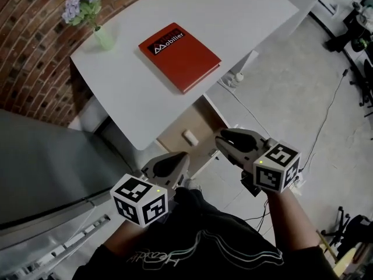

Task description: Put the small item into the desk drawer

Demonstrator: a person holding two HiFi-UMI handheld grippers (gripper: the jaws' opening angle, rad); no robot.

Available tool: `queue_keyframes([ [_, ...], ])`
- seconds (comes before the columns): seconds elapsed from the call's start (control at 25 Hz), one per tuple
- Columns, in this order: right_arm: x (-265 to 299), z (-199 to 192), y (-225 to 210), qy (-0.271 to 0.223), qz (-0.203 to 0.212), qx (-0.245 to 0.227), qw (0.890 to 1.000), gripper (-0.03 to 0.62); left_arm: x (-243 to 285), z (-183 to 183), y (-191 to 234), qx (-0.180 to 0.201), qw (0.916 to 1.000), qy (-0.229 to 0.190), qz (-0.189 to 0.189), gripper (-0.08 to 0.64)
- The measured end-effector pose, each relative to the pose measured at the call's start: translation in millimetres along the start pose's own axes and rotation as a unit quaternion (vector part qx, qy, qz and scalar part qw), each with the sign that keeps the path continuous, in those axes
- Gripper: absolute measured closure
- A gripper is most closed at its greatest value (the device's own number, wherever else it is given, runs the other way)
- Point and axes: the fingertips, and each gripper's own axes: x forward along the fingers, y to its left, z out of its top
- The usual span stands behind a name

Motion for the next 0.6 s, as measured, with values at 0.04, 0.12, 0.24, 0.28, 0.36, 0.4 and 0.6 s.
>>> queue_keyframes([
  [0.04, -5.7, 7.4, 9.2, -0.008, 0.002, -0.008, 1.0, 0.492, -4.0, 6.7, -4.9, 0.003, 1.0, -0.005, -0.003, 0.538],
  [0.12, -18.2, 18.4, 28.4, -0.02, 0.008, -0.022, 1.0, 0.519, -14.6, 18.6, -16.6, 0.006, 0.9999, -0.012, -0.009, 0.538],
  [0.24, -35.3, 23.3, 50.9, -0.022, 0.012, -0.04, 0.999, 0.532, -29.9, 32.5, -33.8, 0.018, 0.9995, -0.022, -0.016, 0.538],
  [0.28, -40.0, 23.2, 56.6, -0.018, 0.013, -0.046, 0.999, 0.532, -34.4, 36.1, -38.5, 0.021, 0.9994, -0.024, -0.017, 0.538],
  [0.36, -48.9, 26.9, 69.0, -0.017, 0.02, -0.051, 0.998, 0.534, -42.0, 45.0, -47.1, 0.027, 0.9991, -0.027, -0.02, 0.538],
  [0.4, -53.6, 31.1, 75.3, -0.02, 0.023, -0.055, 0.998, 0.534, -44.9, 50.7, -51.9, 0.032, 0.9988, -0.029, -0.022, 0.538],
  [0.6, -73.1, 45.3, 101.0, -0.041, 0.032, -0.064, 0.997, 0.535, -62.1, 71.7, -81.0, 0.059, 0.9965, -0.045, -0.038, 0.538],
])
